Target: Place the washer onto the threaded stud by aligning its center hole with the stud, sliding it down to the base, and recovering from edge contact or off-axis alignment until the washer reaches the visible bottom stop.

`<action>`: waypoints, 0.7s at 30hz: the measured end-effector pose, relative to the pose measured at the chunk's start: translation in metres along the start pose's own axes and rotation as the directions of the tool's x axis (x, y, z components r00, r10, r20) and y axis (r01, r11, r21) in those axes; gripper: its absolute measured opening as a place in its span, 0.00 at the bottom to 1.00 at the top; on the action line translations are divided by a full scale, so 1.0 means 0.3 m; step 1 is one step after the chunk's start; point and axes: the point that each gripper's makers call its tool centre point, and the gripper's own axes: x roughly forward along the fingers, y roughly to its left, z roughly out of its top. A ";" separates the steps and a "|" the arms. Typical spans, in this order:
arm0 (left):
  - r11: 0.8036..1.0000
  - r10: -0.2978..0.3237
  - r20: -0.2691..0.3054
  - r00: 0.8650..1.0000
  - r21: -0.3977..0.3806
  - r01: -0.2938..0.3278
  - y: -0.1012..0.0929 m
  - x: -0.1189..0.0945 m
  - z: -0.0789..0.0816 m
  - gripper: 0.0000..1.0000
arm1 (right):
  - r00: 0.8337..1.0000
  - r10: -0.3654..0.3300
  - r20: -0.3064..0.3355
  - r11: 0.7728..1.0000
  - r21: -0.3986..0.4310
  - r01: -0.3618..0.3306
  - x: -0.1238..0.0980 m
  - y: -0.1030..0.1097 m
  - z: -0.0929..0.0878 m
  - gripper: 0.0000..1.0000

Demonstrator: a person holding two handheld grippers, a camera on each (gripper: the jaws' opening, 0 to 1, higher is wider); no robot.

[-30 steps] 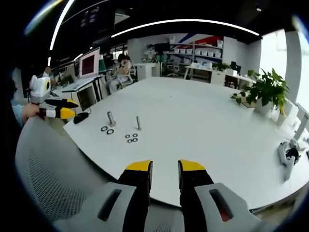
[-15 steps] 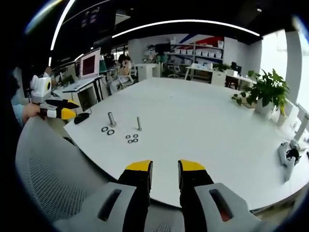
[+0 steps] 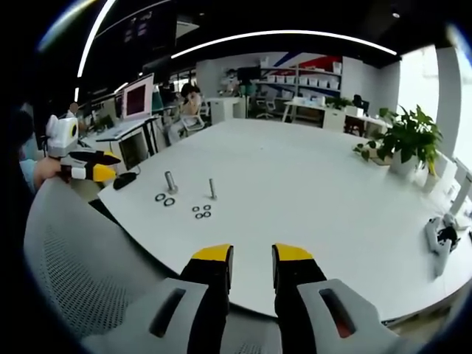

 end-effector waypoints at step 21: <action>0.993 -0.113 0.048 0.992 -0.012 0.114 -0.016 0.012 0.032 0.39 | 1.000 -0.012 0.011 1.000 0.011 0.012 0.001 -0.009 0.007 0.23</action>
